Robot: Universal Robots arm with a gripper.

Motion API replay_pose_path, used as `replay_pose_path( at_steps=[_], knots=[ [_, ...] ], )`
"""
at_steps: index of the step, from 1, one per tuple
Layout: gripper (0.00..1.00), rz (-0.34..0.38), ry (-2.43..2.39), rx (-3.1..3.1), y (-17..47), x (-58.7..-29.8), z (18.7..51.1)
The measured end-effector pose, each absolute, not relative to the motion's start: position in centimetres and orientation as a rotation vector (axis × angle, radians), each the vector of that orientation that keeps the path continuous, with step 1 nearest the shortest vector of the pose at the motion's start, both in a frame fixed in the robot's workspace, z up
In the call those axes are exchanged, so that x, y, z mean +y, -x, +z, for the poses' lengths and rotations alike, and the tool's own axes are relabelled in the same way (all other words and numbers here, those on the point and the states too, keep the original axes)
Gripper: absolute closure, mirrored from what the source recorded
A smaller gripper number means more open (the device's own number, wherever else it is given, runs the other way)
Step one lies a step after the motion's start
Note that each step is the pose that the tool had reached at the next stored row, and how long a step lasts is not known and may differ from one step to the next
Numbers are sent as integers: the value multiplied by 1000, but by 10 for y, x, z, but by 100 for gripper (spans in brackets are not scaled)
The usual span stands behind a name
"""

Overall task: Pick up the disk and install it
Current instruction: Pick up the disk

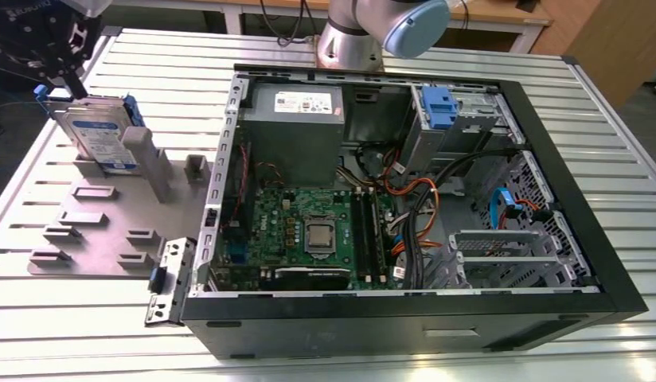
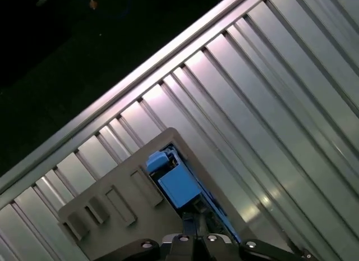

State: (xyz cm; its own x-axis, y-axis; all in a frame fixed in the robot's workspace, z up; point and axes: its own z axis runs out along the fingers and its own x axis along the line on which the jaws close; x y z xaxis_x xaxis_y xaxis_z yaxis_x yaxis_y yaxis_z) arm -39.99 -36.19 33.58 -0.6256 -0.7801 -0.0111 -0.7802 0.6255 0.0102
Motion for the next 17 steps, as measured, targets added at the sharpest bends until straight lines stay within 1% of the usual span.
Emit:
replay_pose_path(
  at_steps=[17],
  knots=[
    [89,23,1776,2587,400,-362,336]
  ],
)
